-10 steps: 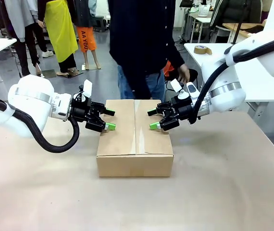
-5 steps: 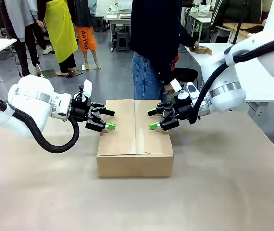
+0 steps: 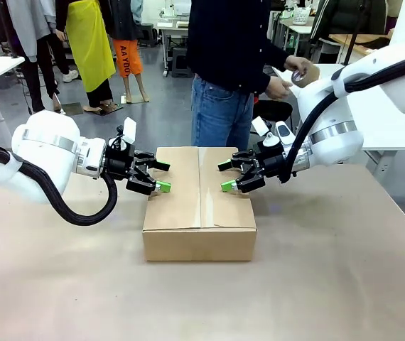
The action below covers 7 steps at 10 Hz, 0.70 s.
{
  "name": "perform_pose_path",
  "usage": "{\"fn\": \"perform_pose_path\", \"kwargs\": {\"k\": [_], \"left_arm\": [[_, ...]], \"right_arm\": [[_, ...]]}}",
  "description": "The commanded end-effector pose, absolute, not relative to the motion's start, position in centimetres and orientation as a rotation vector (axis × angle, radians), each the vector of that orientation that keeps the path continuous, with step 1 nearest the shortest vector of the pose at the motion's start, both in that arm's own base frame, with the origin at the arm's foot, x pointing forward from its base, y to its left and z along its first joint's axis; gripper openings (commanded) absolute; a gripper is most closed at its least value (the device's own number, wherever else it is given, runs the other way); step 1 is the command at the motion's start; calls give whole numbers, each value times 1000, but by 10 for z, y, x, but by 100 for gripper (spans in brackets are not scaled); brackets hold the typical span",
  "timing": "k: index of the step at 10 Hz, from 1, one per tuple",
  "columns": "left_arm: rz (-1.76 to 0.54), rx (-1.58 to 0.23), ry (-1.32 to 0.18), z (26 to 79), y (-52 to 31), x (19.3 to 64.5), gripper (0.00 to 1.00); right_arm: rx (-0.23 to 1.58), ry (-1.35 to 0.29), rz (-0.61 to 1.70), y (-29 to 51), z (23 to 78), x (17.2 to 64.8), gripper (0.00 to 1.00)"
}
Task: Pack the gift set into the box.
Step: Press and hold the closed box until the human finishes sealing it.
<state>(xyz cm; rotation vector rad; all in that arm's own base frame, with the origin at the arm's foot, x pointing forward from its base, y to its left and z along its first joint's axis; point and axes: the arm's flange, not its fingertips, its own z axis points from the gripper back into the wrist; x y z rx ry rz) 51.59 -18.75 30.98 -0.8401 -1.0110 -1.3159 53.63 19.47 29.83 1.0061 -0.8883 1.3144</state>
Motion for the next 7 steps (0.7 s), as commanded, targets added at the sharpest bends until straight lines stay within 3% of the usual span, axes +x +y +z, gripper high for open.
{"fn": "perform_pose_path", "kwargs": {"k": [1, 7], "left_arm": [[-1316, -832, -1017, 308, -188, 515, 100], [-1316, -832, -1017, 308, -188, 515, 100]], "right_arm": [[998, -884, 1311, 195, 295, 536, 100], [998, -884, 1311, 195, 295, 536, 100]]}}
